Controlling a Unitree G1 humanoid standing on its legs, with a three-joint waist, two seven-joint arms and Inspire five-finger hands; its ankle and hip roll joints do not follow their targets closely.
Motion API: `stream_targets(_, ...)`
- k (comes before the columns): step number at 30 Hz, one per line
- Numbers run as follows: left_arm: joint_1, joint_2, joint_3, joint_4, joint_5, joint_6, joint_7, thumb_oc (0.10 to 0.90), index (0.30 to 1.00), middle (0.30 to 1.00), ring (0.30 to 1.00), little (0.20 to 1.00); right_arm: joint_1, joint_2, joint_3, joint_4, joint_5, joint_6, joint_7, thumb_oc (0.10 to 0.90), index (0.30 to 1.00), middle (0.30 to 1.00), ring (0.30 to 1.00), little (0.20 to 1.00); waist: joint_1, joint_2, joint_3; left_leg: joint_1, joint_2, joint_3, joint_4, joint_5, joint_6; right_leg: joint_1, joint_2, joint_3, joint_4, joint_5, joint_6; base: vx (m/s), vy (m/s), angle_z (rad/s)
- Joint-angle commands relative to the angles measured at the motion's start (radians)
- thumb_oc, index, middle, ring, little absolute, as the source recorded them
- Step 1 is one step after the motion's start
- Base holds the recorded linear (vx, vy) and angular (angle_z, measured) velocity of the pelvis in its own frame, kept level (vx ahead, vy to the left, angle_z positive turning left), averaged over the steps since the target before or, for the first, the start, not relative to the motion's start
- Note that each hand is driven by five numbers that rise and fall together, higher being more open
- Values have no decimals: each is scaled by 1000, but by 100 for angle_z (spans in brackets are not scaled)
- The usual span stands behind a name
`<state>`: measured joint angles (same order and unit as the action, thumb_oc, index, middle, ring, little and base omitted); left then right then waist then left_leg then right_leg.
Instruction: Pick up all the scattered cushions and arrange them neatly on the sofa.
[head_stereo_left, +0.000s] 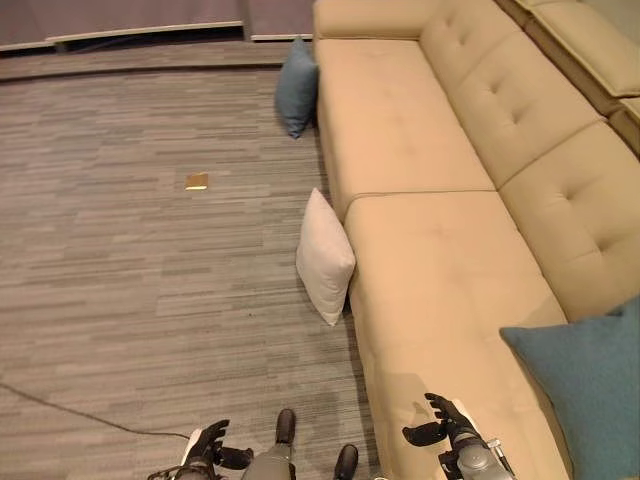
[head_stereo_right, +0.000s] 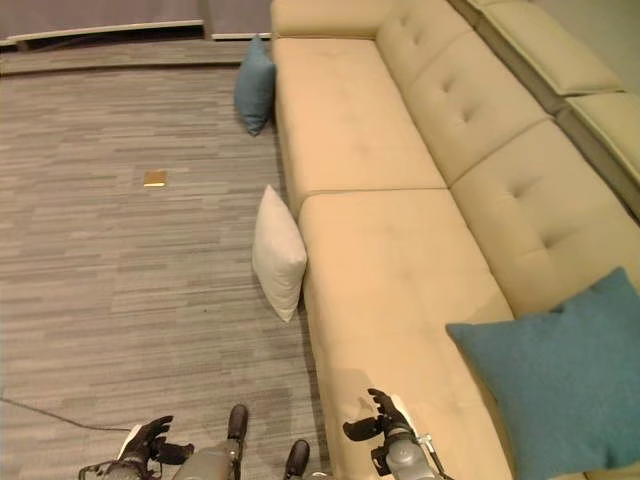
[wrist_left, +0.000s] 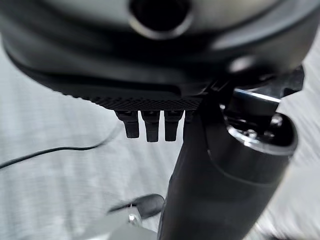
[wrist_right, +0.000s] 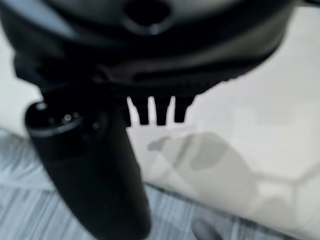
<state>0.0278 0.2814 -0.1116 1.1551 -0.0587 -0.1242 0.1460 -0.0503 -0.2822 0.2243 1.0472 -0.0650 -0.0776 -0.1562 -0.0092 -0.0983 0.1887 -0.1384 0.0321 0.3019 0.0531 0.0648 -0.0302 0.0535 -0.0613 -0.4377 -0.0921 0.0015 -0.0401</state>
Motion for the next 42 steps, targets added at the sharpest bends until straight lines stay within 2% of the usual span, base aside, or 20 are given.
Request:
stream_targets(1,4,19,-4,-2,7,-18,1,800,900,900,900,900,39,-14,-17,-2,-14,-14,-22,800,900,900,900,900,-40,-2,-58,37,1,-8,7,-110,-1,-17,-20,124,66,-74,127,170,79,130)
stream_targets(6,26,32,22,18,20,-9,-5,800,900,900,900,900,37,5,-8,17,-26,-8,-26,800,900,900,900,900,-36,-17,-83,80,-11,-8,-56,-117,14,-4,-26,111,91,-79,143,143,120,38)
stream_targets(9,27,44,30,18,26,-9,-9,800,900,900,900,900,28,21,3,23,-33,-8,-17,800,900,900,900,900,-21,-23,-75,106,-30,-16,-76,-128,37,-21,-52,119,201,-84,160,113,194,20)
stream_targets(12,16,67,27,13,37,-7,-4,800,900,900,900,900,11,32,10,17,-35,-8,-13,800,900,900,900,900,-28,-13,-49,122,-37,-16,-94,-109,59,-109,-91,145,394,9,183,50,194,18)
stream_targets(14,6,77,14,6,50,-10,-4,800,900,900,900,900,11,36,14,10,-34,-10,-9,800,900,900,900,900,-44,3,-39,150,-35,-39,-120,-108,60,-170,-68,203,478,14,186,141,143,44)
stream_targets(15,-8,77,-2,-6,48,-12,-6,800,900,900,900,900,13,34,13,6,-25,-10,-9,800,900,900,900,900,-71,17,-32,177,-38,-73,-132,-114,56,-225,-16,267,483,-8,168,342,109,71)
stream_targets(18,-33,73,-25,-6,50,-10,-12,800,900,900,900,900,11,30,4,21,-11,-4,-11,800,900,900,900,900,-97,20,-25,209,-56,-119,-138,-135,50,-269,12,283,373,-3,156,280,25,108)
stream_targets(21,-49,67,-29,16,62,-4,-15,800,900,900,900,900,10,27,-1,32,-18,3,-9,800,900,900,900,900,-119,4,-25,272,-90,-184,-138,-181,42,-302,7,247,182,73,186,429,-40,48)
stream_targets(24,-44,59,-29,30,68,-3,-14,800,900,900,900,900,19,24,-2,27,-24,3,-8,800,900,900,900,900,-128,4,-28,306,-98,-201,-136,-204,40,-298,6,219,164,83,185,324,-35,53)
stream_targets(25,-28,43,-30,44,78,2,-12,800,900,900,900,900,45,19,-6,28,-26,3,-5,800,900,900,900,900,-138,5,-53,344,-109,-217,-105,-254,39,-269,12,225,175,68,160,685,-107,78)
stream_targets(26,-11,30,-28,49,72,4,-12,800,900,900,900,900,65,14,-18,24,-21,3,-3,800,900,900,900,900,-150,15,-72,345,-87,-204,-31,-260,1,-233,14,207,176,46,143,576,-101,84)
stream_targets(27,-11,30,-28,49,72,4,-12,800,900,900,900,900,65,14,-18,24,-21,3,-3,800,900,900,900,900,-151,16,-72,344,-86,-204,-28,-262,0,-232,14,206,175,46,143,442,-164,84)
stream_targets(28,-5,21,-31,30,52,3,-10,800,900,900,900,900,58,1,-14,8,-17,-1,-4,800,900,900,900,900,-146,-4,-61,238,-53,-162,245,-162,-75,-160,13,217,147,32,119,205,-112,53)
stream_targets(29,-5,21,-31,30,52,4,-10,800,900,900,900,900,58,1,-14,8,-17,-1,-4,800,900,900,900,900,-146,-3,-61,232,-51,-162,254,-166,-76,-161,14,216,146,32,119,236,-147,29)
stream_targets(30,-10,23,-30,23,43,5,-6,800,900,900,900,900,51,-5,-13,5,-15,-2,-9,800,900,900,900,900,-138,-16,-53,186,-42,-151,347,-144,-84,-145,12,225,140,28,107,109,-93,-32)
stream_targets(32,-23,33,-30,9,23,6,-2,800,900,900,900,900,45,-12,-10,6,4,4,-14,800,900,900,900,900,-113,-44,-45,86,4,-106,419,-165,-52,-107,12,250,127,-4,90,186,-91,-51)
stream_targets(34,-22,37,-33,3,20,5,-4,800,900,900,900,900,44,-12,-6,12,4,7,-17,800,900,900,900,900,-98,-59,-44,44,17,-103,356,-205,-23,-85,9,272,115,-18,98,216,17,-51)
stream_targets(36,-16,42,-33,2,21,4,1,800,900,900,900,900,41,-9,4,19,-1,8,-21,800,900,900,900,900,-73,-54,-41,6,15,-161,171,-150,-22,-51,28,320,97,-39,108,266,118,-49)
stream_targets(39,-16,38,-36,10,12,2,0,800,900,900,900,900,37,-6,12,27,-12,8,-26,800,900,900,900,900,-48,-37,-33,-42,15,-263,43,-41,-46,-14,59,379,98,-59,107,214,125,-57)
stream_targets(42,1,33,-38,26,33,11,-5,800,900,900,900,900,42,7,17,43,-36,10,-23,800,900,900,900,900,-49,-21,-52,9,8,-268,-31,-34,-32,1,63,417,147,-89,115,237,202,-91)
